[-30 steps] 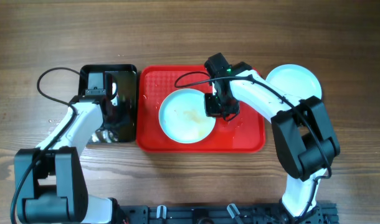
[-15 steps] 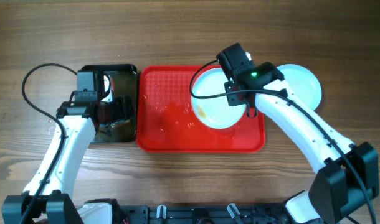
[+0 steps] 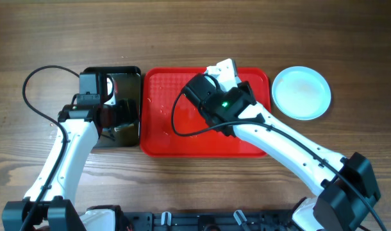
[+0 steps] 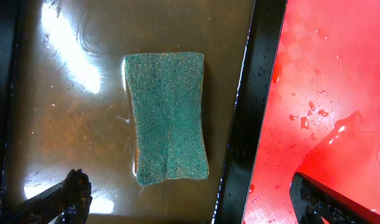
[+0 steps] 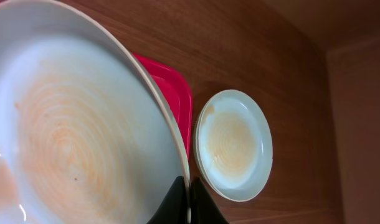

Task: Clean dirty plates on tray and stack at the side
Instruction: 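Carry the last plate right and lower it onto the plate stack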

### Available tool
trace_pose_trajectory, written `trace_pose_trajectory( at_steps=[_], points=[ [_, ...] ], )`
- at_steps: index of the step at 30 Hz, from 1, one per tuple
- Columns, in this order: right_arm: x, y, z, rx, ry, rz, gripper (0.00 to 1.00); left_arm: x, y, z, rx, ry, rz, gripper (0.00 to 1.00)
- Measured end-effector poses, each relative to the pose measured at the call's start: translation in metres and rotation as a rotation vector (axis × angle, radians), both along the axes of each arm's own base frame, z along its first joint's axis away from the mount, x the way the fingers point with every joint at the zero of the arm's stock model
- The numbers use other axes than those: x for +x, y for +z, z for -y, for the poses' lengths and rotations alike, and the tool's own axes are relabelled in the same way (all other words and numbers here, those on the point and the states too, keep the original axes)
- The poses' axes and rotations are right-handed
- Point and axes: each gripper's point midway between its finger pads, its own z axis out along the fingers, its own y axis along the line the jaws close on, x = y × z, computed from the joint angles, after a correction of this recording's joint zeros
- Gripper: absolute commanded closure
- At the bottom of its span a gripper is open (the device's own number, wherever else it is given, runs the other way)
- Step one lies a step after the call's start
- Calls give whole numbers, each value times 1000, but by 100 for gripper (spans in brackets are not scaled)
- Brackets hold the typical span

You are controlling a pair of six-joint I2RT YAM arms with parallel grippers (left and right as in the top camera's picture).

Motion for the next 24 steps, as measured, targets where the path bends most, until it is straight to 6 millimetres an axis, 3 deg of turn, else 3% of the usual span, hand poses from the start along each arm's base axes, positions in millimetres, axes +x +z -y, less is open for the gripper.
trace_pose_trajectory(
  at_steps=[8, 12, 15, 18, 19, 20, 24],
  points=[
    [8, 2, -3, 78, -49, 60, 96, 0, 0, 0, 0, 0, -1, 0],
    [17, 0, 21, 123, -154, 70, 96, 0, 0, 0, 0, 0, 0, 0],
    [32, -11, 66, 237, -338, 56, 96, 0, 0, 0, 0, 0, 0, 0],
    [44, -30, 140, 440, -594, 6, 96, 0, 0, 0, 0, 0, 0, 0],
    [44, -34, 157, 483, -646, -3, 96, 0, 0, 0, 0, 0, -2, 0],
    [42, -41, 195, 599, -763, -21, 96, -1, 0, 0, 0, 0, -3, 0],
    [30, -48, 241, 730, -881, -48, 96, -1, 0, 0, 0, 0, -3, 0]
  ],
)
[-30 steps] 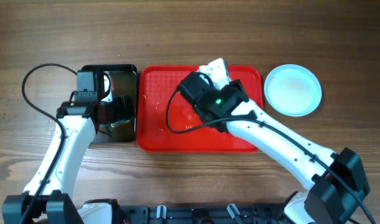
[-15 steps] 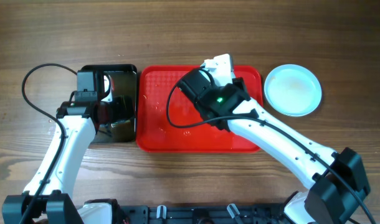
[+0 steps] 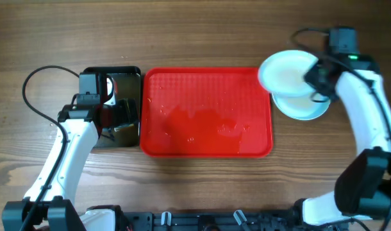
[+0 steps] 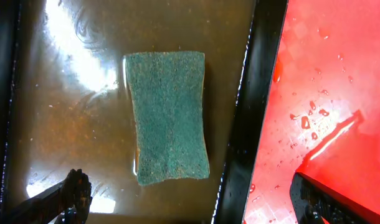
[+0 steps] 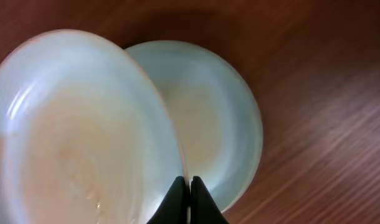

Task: Clean dirty plates on tray and stack at the side
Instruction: 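Carry the last plate right and lower it onto the plate stack, then open the right gripper and withdraw from the stack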

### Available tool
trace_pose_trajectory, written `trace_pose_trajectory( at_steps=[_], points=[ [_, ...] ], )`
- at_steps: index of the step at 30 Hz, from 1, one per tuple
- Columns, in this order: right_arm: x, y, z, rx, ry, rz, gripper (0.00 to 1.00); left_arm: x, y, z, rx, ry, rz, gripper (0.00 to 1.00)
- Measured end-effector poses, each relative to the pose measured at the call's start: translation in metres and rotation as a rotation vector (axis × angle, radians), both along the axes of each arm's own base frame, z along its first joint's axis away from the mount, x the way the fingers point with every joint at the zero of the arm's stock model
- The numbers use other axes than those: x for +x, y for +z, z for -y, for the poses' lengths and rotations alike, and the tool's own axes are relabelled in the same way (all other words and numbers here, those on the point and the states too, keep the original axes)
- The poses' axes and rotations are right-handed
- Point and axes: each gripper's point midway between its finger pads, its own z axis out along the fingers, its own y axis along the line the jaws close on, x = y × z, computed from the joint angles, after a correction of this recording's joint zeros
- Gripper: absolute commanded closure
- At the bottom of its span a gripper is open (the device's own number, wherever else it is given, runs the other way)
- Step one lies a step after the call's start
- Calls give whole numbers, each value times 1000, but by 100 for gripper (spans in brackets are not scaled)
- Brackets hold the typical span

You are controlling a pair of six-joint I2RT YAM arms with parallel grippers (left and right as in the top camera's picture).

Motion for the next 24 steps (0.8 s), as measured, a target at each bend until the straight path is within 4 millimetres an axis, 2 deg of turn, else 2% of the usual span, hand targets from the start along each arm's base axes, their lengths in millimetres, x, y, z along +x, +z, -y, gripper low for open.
trace_pose_trajectory(
  at_steps=[1, 2, 8, 10, 11, 13, 17, 18, 19, 20, 22, 24],
  points=[
    [-8, -1, 25, 14, -59, -5, 96, 0, 0, 0, 0, 0, 0, 0],
    [-13, -1, 36, 17, -82, -10, 96, 0, 0, 0, 0, 0, 0, 0],
    [-18, -3, 40, 37, -49, -27, 95, 0, 0, 0, 0, 0, 0, 0],
    [-22, -5, 36, 48, -22, -50, 78, 0, 0, 0, 0, 0, 0, 0],
    [-24, -6, 35, 51, -15, -59, 74, 0, 0, 0, 0, 0, 0, 0],
    [-26, -7, 32, 63, -1, -72, 59, 0, 0, 0, 0, 0, 0, 0],
    [-31, -10, 18, 125, 77, -95, 46, 0, 0, 0, 0, 0, 0, 0],
    [-29, -10, 13, 147, 118, -92, 40, 0, 0, 0, 0, 0, 0, 0],
    [-28, -10, 3, 185, 183, -85, 14, 0, 0, 0, 0, 0, 0, 0],
    [-26, -9, -7, 229, 253, -72, 0, 0, 0, 0, 0, 0, 0, 0],
    [-23, -6, -31, 317, 404, -36, 0, 0, 0, 0, 0, 0, 0, 0],
    [-22, -4, -46, 348, 479, -27, 1, 0, 0, 0, 0, 0, 0, 0]
  ],
)
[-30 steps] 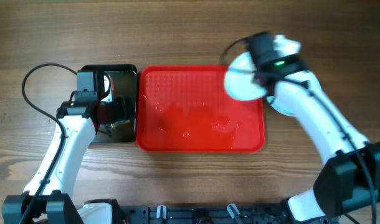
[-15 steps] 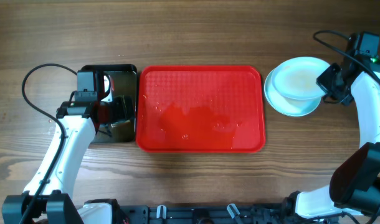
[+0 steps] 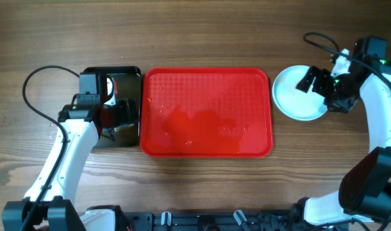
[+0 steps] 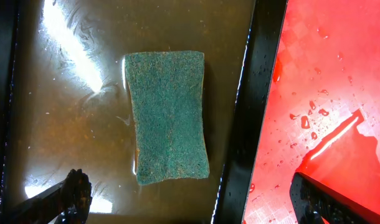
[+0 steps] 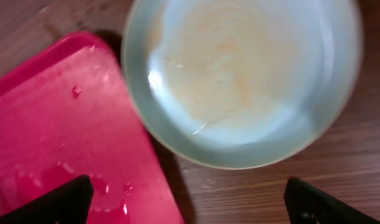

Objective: Clean dirty plates on tray and stack at the side

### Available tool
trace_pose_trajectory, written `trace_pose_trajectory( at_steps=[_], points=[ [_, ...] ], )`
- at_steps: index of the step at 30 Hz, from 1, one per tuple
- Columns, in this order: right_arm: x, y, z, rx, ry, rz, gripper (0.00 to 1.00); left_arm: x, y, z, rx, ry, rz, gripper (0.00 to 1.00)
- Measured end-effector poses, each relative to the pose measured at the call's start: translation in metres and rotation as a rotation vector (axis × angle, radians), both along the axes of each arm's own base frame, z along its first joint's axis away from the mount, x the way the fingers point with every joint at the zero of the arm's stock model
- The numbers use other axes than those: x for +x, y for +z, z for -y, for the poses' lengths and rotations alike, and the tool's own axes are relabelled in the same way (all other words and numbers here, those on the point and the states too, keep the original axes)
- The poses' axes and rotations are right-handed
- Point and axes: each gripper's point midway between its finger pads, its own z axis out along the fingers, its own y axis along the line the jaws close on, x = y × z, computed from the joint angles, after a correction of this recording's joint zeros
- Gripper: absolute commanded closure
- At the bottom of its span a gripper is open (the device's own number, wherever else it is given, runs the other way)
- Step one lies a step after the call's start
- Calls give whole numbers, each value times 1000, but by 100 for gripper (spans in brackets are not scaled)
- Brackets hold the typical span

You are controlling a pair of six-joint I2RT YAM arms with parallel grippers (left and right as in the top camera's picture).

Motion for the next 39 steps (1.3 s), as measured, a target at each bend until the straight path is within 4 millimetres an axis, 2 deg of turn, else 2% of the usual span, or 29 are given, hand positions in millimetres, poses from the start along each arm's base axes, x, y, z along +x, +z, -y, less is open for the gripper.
trace_pose_trajectory(
  at_steps=[2, 4, 6, 9, 10, 12, 13, 15, 18, 22, 25, 29, 39],
  points=[
    [-2, 1, -33, 24, 119, -2, 1, 0, 0, 0, -2, 4, -1, 0],
    [-7, 0, -61, 21, 204, -22, 1, -13, 1, 0, -12, 33, -66, 0],
    [-14, 4, -78, -12, 255, -33, 0, -30, 8, 0, -16, 49, -151, 0],
    [-26, 35, -93, -66, 294, 42, 0, -49, 19, 0, -17, 58, -234, 0],
    [-30, 55, -96, -81, 297, 102, 0, -62, 20, 0, -16, 60, -283, 0],
    [-39, 86, -97, -97, 295, 210, 1, -72, 25, 1, -17, 59, -300, 0],
    [-44, 102, -96, -104, 285, 271, 0, -71, 32, 2, -23, 57, -265, 0],
    [-51, 120, -95, -118, 270, 375, 0, -65, 47, 6, -48, 37, -155, 0],
    [-80, 123, -91, -140, 248, 492, 1, -65, 87, 13, -79, 4, 107, 0],
    [-115, 121, -83, -180, 217, 617, 0, -92, 136, 15, -87, -20, 437, 0],
    [-128, 130, -81, -191, 204, 676, 0, -110, 162, 16, -88, -29, 583, 0],
    [-128, 130, -80, -192, 199, 677, 1, -119, 172, 16, -87, -32, 645, 0],
    [-122, 120, -81, -189, 204, 629, 0, -119, 171, 16, -87, -32, 642, 0]
  ],
)
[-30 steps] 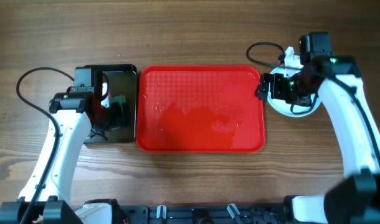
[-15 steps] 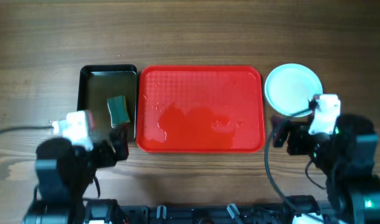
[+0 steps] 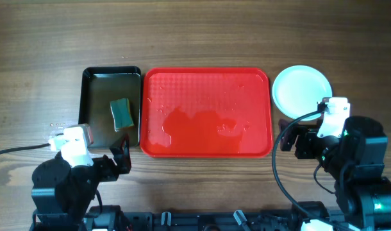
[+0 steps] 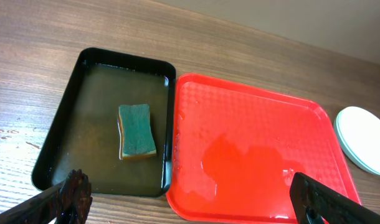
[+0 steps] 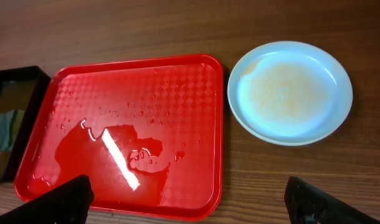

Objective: Clean dirty plates on tray and stack at the side

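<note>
The red tray point(image 3: 206, 112) carries only water film and droplets, no plates. Right of it on the wood lies the stack of pale blue plates point(image 3: 302, 92); in the right wrist view the top plate point(image 5: 289, 91) shows a faint orange tint in its middle. My left gripper point(image 3: 118, 160) is open and empty at the table's near left, well back from the tray point(image 4: 252, 155). My right gripper point(image 3: 297, 142) is open and empty at the near right, below the plates. Their wide-apart fingertips frame the wrist views' bottom corners: left gripper point(image 4: 193, 205), right gripper point(image 5: 190, 205).
A black basin point(image 3: 86, 102) of brownish water stands left of the tray, with a green sponge point(image 3: 122, 113) lying in it; the sponge point(image 4: 136, 131) also shows in the left wrist view. Bare wooden tabletop point(image 3: 202, 32) surrounds everything.
Both arms have drawn back to the near edge of the table. The left gripper was low over the sponge, the right one open just above the plate stack. Plates, tray and sponge lie unchanged.
First my right gripper was shut on a plate's rim over the tray, with another plate lying at the side. Then it held that plate above the side plate. Then the plate lay on the stack and the gripper was open. The left stayed over the basin until both arms withdrew.
</note>
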### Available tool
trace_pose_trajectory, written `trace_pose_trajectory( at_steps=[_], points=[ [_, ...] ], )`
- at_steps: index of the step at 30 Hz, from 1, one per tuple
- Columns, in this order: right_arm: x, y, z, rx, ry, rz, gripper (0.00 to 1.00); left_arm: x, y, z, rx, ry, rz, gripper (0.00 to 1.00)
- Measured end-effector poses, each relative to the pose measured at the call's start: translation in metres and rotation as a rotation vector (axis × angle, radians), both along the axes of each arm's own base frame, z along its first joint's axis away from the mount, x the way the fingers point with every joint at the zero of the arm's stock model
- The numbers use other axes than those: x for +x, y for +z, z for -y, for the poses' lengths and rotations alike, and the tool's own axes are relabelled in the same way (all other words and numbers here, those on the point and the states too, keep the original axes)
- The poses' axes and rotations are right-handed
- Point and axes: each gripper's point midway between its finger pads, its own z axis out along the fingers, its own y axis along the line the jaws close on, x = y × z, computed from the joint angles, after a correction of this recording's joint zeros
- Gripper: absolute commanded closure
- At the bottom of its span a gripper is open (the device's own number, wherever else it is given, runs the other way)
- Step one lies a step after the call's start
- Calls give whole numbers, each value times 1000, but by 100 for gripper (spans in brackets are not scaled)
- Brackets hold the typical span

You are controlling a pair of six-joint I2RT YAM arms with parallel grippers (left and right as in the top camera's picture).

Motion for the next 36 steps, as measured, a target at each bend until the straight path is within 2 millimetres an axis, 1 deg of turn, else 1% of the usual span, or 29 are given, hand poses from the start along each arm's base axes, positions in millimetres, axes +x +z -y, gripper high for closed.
trace_pose_trajectory(
  at_steps=[2, 4, 6, 8, 10, 11, 13, 14, 15, 16, 17, 18, 22, 25, 31, 33, 34, 36],
  points=[
    [1, -1, 0, 0, 0, -6, 0, 0, 0, 0, 0, 0, 0, 0],
    [1, -1, 5, -37, -7, 5, 1, 0, 0, 0, 0, 0, 0, 0],
    [-4, 4, 7, -58, -2, 36, 0, 0, 0, 0, 0, 0, 0, 0],
    [-15, 12, 10, -78, 1, 84, 0, 0, 0, 0, 0, 0, 0, 0],
    [-34, 27, 12, -87, -1, 179, 0, 0, 0, 0, 0, 0, -1, 0],
    [-41, 32, 12, -89, -2, 213, 0, 0, -1, 0, 0, 0, -2, 0],
    [-49, 33, 13, -93, -5, 262, 1, 0, -1, 0, 0, 0, -2, 0],
    [-49, 35, 14, -100, -5, 309, 0, 0, -1, 0, 0, 0, -2, 0],
    [-45, 47, 14, -103, -7, 421, 0, 0, -1, 0, 0, 0, -2, 0],
    [-45, 53, 14, -104, -9, 476, 1, 0, -1, 0, 0, 0, -2, 0],
    [-38, 65, 13, -101, -14, 572, 0, 0, -1, 0, 0, 0, -3, 0],
    [-34, 70, 13, -99, -17, 638, 1, 0, -1, 0, 0, 0, -2, 0],
    [-18, 65, 11, -93, -22, 797, 1, 0, -1, 0, 0, 0, -3, 0],
    [-15, 66, 8, -80, -13, 909, 0, 0, -1, 0, 0, 0, -4, 0],
    [-1, 46, 6, -93, -12, 991, 0, 0, -1, 0, 0, 0, -4, 0],
    [1, 47, 6, -133, -8, 1057, 0, 0, -1, 0, 0, 0, -3, 0],
    [4, 40, 6, -160, -3, 1068, 0, 0, -2, 0, 0, 0, -5, 0],
    [11, 15, 5, -197, 10, 1032, 0, 0, -2, 0, 0, 0, -4, 0]
  ],
)
